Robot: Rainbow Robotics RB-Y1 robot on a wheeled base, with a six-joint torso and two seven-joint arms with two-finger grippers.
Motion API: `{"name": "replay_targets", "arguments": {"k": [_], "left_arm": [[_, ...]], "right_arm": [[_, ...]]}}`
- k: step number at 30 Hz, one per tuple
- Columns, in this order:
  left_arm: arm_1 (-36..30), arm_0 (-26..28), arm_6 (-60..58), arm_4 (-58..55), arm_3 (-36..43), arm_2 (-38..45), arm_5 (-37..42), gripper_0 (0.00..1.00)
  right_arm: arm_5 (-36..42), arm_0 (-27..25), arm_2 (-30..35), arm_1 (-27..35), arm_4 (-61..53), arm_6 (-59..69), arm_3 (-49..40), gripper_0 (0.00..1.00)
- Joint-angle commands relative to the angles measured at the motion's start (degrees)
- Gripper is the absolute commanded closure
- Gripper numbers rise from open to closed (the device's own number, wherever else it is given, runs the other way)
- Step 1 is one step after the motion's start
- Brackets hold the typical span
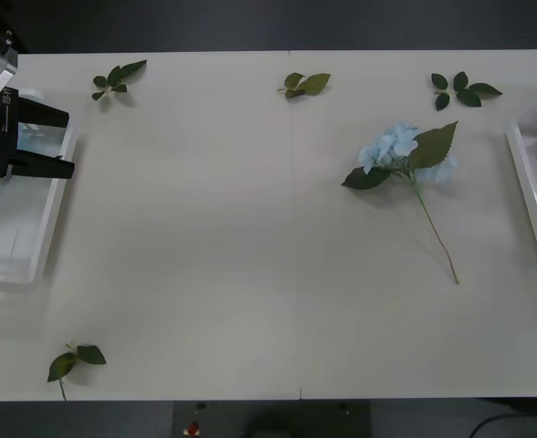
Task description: Put the red flowers into the right box and the blue flowers into the left box
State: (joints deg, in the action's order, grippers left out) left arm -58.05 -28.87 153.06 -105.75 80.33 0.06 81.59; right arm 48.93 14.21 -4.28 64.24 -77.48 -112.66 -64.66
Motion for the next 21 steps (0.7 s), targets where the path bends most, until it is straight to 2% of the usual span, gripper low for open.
{"name": "replay_targets", "arguments": {"k": [1,10,14,21], "left_arm": [[-1.89,0.39,1.94,0.01,0.79,1.17,-0.21,0.00],[-1.89,0.39,1.94,0.01,0.79,1.17,-0.21,0.00],[-1.89,0.39,1.94,0.01,0.79,1.17,-0.21,0.00],[-1.89,0.39,1.94,0.01,0.79,1.17,-0.21,0.00]], "right_arm": [[4.33,0.64,0.33,1.07,5.50,12.29,-11.28,0.17],[15.93,0.73,-0.02,0.10,18.06,34.26,-32.28,0.17],[20.59,1.17,-2.31,-2.19,27.73,42.34,-41.51,0.17],[23.32,4.51,-9.34,-6.93,38.10,50.52,-46.52,0.17]]}}
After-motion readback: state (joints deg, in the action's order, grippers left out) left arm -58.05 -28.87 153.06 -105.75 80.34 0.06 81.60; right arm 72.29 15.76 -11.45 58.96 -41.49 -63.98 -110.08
